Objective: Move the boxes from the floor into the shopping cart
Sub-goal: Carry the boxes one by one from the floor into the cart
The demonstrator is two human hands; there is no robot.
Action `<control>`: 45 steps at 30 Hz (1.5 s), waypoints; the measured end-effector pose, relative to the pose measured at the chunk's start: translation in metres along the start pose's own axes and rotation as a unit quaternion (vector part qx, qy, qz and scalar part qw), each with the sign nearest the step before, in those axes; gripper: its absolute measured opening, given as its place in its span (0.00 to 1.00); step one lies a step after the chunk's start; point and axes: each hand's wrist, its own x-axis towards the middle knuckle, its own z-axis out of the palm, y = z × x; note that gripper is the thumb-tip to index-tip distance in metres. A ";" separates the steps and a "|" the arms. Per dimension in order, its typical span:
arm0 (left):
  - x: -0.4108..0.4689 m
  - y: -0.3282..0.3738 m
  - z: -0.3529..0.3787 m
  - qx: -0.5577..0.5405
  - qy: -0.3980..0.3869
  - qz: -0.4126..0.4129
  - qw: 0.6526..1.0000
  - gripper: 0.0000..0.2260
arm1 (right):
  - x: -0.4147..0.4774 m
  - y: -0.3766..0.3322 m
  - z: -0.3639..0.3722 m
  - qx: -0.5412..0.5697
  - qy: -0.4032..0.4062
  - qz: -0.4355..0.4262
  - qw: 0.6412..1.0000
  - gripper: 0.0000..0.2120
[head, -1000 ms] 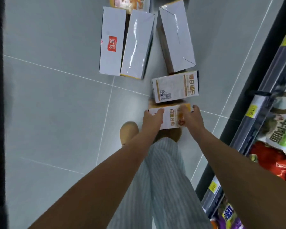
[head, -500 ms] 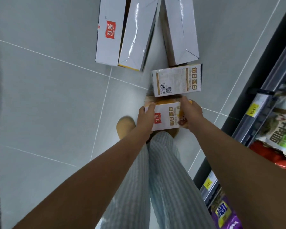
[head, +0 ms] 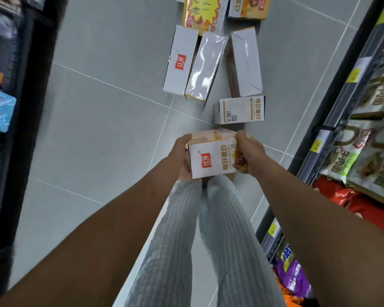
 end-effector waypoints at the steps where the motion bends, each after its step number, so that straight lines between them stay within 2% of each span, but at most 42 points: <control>1: -0.007 -0.003 -0.006 -0.004 0.006 0.001 1.000 0.19 | -0.006 0.001 0.001 -0.013 -0.003 -0.004 1.000 0.10; 8: -0.067 -0.046 -0.034 -0.052 0.030 0.018 0.998 0.10 | -0.068 0.008 0.014 -0.094 -0.074 -0.018 0.993 0.12; 12: -0.125 -0.082 -0.049 -0.071 0.036 0.057 0.995 0.11 | -0.120 0.008 0.013 -0.155 -0.115 -0.030 0.981 0.15; 17: -0.197 -0.125 -0.076 -0.112 0.018 0.125 0.986 0.18 | -0.191 0.004 0.020 -0.169 -0.186 -0.030 0.967 0.15; 18: -0.209 -0.133 -0.083 -0.127 0.019 0.135 0.982 0.19 | -0.205 0.002 0.024 -0.186 -0.195 -0.027 0.963 0.16; 20: -0.231 -0.156 -0.106 -0.193 0.016 0.148 0.970 0.27 | -0.233 0.000 0.037 -0.236 -0.213 -0.031 0.947 0.23; 21: -0.238 -0.165 -0.115 -0.220 0.013 0.152 0.964 0.31 | -0.247 -0.001 0.045 -0.256 -0.222 -0.035 0.940 0.22; 22: -0.248 -0.175 -0.125 -0.246 0.019 0.156 0.956 0.32 | -0.262 -0.004 0.055 -0.285 -0.231 -0.045 0.929 0.17; 24: -0.267 -0.195 -0.144 -0.293 0.026 0.175 0.940 0.27 | -0.296 -0.006 0.076 -0.334 -0.245 -0.062 0.908 0.09; 26: -0.287 -0.217 -0.164 -0.335 0.035 0.185 0.923 0.16 | -0.322 -0.002 0.100 -0.380 -0.257 -0.055 0.887 0.10; 28: -0.306 -0.240 -0.187 -0.378 0.050 0.196 0.904 0.10 | -0.346 0.008 0.126 -0.404 -0.287 -0.042 0.868 0.14; 30: -0.318 -0.264 -0.214 -0.406 0.055 0.224 0.885 0.09 | -0.367 0.020 0.153 -0.422 -0.301 -0.045 0.854 0.19; 33: -0.332 -0.306 -0.256 -0.431 0.055 0.259 0.863 0.10 | -0.407 0.046 0.190 -0.456 -0.317 -0.074 0.828 0.15; 35: -0.335 -0.336 -0.286 -0.446 0.061 0.279 0.848 0.09 | -0.430 0.066 0.213 -0.482 -0.322 -0.088 0.810 0.15; 38: -0.342 -0.396 -0.336 -0.455 0.064 0.312 0.831 0.07 | -0.468 0.116 0.252 -0.523 -0.335 -0.116 0.775 0.20; 42: -0.356 -0.479 -0.396 -0.468 0.061 0.361 0.804 0.08 | -0.521 0.201 0.304 -0.565 -0.339 -0.120 0.742 0.19; 45: -0.363 -0.544 -0.434 -0.496 0.077 0.391 0.771 0.08 | -0.559 0.266 0.345 -0.580 -0.353 -0.144 0.719 0.20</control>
